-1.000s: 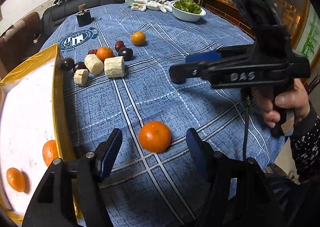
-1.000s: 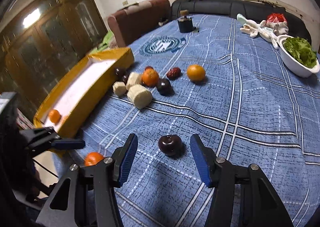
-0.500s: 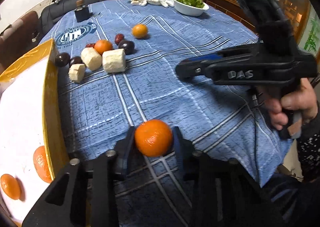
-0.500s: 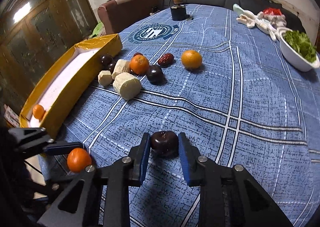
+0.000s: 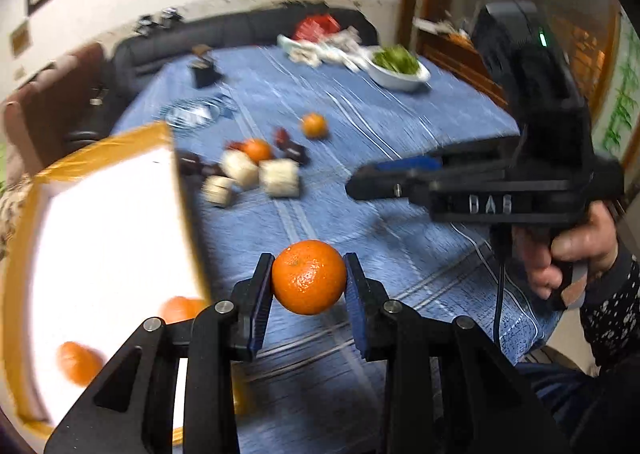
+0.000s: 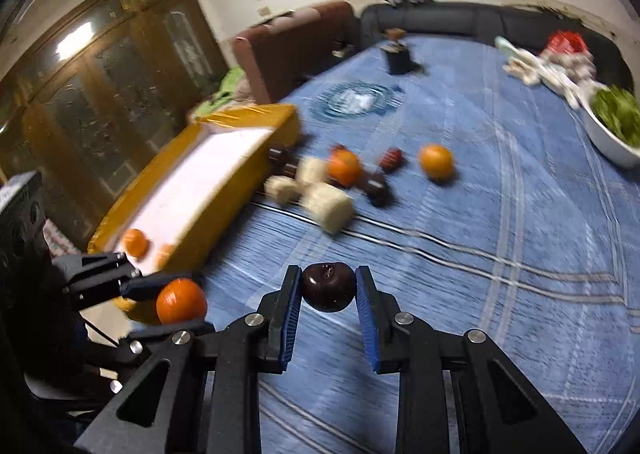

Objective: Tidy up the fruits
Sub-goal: 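Lower the plum and orange into the tray and open both grippers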

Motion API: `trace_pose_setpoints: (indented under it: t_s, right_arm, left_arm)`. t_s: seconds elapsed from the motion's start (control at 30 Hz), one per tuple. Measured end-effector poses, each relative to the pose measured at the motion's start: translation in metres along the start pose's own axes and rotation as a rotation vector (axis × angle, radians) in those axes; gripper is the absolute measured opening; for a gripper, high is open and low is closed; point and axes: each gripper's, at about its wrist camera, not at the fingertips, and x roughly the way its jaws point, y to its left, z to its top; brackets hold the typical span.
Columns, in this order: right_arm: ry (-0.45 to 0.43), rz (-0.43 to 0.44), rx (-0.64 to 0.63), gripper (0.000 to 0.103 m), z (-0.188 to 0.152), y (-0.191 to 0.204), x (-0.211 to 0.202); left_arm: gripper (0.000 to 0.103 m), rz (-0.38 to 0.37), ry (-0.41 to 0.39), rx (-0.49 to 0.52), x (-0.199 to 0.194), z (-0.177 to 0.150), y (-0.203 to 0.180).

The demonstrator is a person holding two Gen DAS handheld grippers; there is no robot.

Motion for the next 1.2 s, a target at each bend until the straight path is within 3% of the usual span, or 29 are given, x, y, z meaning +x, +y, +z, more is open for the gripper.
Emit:
trace_pose_setpoints:
  t_s: [0.17,0.37,0.67,0.77,0.83,0.93,0.97,1.2]
  right_arm:
    - [-0.024,0.092,-0.081,0.027,0.015,0.053,0.016]
    - [-0.010,0.169,-0.177,0.027,0.023,0.110,0.038]
    - [0.085,0.199,-0.246,0.030,0.016,0.156,0.081]
    - [0.095,0.205,-0.238,0.032,0.017,0.159,0.087]
    - [0.091,0.220,-0.212,0.042,0.021,0.155,0.088]
    - [0.062,0.219,-0.192,0.049,0.025,0.144,0.081]
    - [0.053,0.217,-0.185,0.051,0.027,0.140,0.077]
    - [-0.012,0.104,-0.086,0.053,0.030,0.072,0.050]
  left_arm:
    - [0.032,0.147,-0.052,-0.072,-0.034,-0.009,0.038]
    - [0.032,0.269,-0.021,-0.176,-0.046,-0.036,0.086]
    - [0.032,0.328,0.038,-0.265,-0.038,-0.064,0.119]
    - [0.032,0.348,0.047,-0.265,-0.037,-0.065,0.120]
    - [0.034,0.348,0.049,-0.268,-0.038,-0.065,0.122]
    - [0.054,0.369,0.031,-0.264,-0.041,-0.062,0.121]
    - [0.056,0.378,0.023,-0.264,-0.041,-0.060,0.121]
    - [0.057,0.323,-0.004,-0.225,-0.042,-0.045,0.108]
